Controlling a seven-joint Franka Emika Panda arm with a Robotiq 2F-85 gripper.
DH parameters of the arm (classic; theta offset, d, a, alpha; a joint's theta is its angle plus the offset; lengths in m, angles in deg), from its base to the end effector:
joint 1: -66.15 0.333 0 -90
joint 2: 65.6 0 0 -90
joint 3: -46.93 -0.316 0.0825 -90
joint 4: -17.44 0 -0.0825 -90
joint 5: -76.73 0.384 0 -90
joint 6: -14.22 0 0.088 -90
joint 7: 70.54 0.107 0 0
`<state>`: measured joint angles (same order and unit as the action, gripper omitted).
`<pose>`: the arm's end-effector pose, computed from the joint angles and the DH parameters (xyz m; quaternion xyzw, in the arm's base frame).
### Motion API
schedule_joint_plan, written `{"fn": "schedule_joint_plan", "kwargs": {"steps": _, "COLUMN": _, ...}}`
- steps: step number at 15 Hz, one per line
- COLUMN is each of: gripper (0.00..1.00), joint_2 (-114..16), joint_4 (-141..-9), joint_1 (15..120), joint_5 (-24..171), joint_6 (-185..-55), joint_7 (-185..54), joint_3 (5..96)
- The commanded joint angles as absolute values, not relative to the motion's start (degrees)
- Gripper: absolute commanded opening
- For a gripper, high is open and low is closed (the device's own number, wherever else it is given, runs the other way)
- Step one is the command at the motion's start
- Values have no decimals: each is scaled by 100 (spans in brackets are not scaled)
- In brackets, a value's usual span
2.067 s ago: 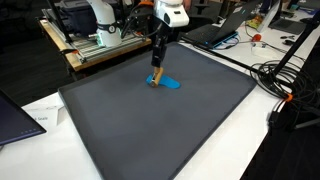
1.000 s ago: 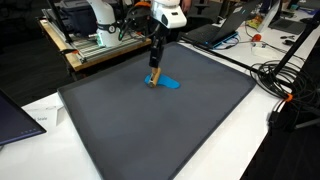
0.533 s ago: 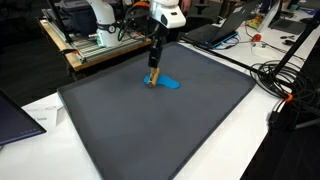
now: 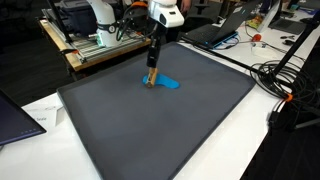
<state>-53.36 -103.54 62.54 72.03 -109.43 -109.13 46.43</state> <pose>0.5520 -0.0334 0.3014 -0.9406 -0.3276 0.0890 0.0005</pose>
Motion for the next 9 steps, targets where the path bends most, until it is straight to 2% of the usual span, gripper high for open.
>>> {"fn": "schedule_joint_plan", "kwargs": {"steps": 1, "gripper": 22, "joint_2": -5258, "joint_4": -10982, "joint_1": 6135, "joint_5": 6531, "joint_6": -11012, "joint_7": -11074, "joint_3": 4863}}
{"fn": "schedule_joint_plan", "kwargs": {"steps": 9, "gripper": 22, "joint_2": -5327, "joint_4": -11101, "joint_1": 6138, "joint_5": 6306, "joint_6": -11041, "joint_7": -11135, "joint_3": 4880}}
